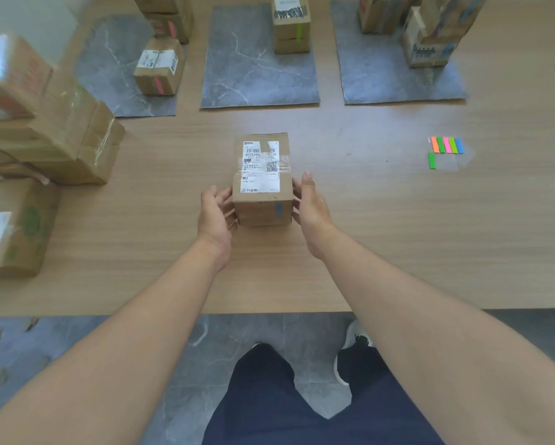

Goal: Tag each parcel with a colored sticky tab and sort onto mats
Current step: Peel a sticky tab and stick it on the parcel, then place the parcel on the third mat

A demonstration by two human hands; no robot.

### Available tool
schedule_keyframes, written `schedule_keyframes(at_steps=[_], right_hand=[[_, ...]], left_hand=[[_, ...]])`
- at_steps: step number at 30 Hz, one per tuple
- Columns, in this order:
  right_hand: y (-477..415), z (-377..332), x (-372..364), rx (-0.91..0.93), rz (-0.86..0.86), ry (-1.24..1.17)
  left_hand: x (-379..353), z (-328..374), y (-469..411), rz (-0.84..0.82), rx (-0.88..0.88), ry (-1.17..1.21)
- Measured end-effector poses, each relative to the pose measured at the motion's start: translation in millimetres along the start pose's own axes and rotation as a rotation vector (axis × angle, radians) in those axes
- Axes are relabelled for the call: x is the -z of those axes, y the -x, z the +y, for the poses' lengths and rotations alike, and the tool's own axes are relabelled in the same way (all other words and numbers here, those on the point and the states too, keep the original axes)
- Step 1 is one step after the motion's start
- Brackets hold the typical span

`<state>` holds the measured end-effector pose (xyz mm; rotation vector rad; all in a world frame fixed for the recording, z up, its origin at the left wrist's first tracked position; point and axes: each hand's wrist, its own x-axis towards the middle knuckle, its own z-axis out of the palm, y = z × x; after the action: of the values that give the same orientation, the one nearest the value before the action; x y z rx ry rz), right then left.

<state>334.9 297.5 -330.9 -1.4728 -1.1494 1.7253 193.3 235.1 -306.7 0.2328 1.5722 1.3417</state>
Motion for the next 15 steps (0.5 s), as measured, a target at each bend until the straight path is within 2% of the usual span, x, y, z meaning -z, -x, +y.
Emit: schedule_keyframes(at_steps=[7,15], right_hand=[[20,-48,-5,0.066,0.050,-0.007],[74,-151,-3,0.214,0.122,-0.029]], left_hand=[[-6,47,26,-0.067,-0.110,-0.060],[-21,142,91,-0.184,-0.274,-0.088]])
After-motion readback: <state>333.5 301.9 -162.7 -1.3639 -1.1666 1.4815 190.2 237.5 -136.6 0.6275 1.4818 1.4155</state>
